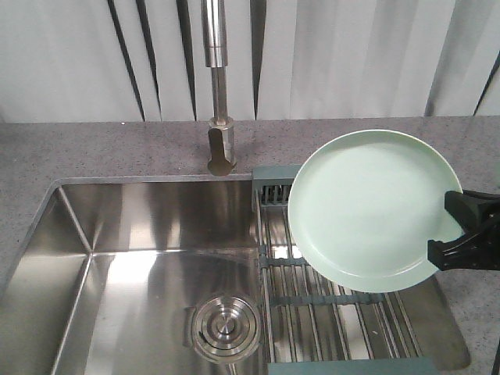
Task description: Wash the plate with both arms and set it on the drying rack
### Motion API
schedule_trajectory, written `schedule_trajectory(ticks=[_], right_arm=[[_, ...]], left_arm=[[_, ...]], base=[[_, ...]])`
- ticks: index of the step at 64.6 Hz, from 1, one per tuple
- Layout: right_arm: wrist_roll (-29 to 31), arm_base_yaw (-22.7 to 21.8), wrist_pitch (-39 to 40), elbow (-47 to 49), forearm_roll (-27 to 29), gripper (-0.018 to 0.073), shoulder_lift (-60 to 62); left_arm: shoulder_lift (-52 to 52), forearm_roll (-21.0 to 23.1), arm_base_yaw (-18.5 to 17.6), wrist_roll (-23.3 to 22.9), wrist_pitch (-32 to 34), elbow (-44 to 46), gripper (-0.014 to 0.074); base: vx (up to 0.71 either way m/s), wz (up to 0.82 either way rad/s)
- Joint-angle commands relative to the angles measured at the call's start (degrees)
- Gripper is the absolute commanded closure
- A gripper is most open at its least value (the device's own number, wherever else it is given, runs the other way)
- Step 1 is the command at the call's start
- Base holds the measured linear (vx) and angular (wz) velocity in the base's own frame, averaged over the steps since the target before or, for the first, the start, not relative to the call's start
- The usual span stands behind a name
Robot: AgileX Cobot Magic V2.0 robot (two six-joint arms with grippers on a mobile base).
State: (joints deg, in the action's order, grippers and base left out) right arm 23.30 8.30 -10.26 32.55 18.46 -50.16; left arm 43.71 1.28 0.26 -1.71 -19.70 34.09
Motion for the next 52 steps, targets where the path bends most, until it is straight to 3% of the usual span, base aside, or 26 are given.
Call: schedule_trajectory(ticks=[1, 15, 52], right_arm=[[0.28, -0.07, 4.27, 1.52, 0.30, 0.0569, 0.82], [0.28, -0.07, 4.27, 1.52, 0.30, 0.0569, 0.82], [0.28, -0.07, 4.27, 1.52, 0.30, 0.0569, 0.82]], left_arm=[[5.96, 0.54, -0.24, -0.17, -1.35, 5.92, 0.0602], [16.69, 0.59, -0.29, -0.22, -4.01, 10.34, 0.0602], [19.49, 2.03, -0.29, -0.13, -6.51, 10.34, 0.0579]], base=[[0.00, 0.00], [0.00, 0.00], [0.00, 0.00]])
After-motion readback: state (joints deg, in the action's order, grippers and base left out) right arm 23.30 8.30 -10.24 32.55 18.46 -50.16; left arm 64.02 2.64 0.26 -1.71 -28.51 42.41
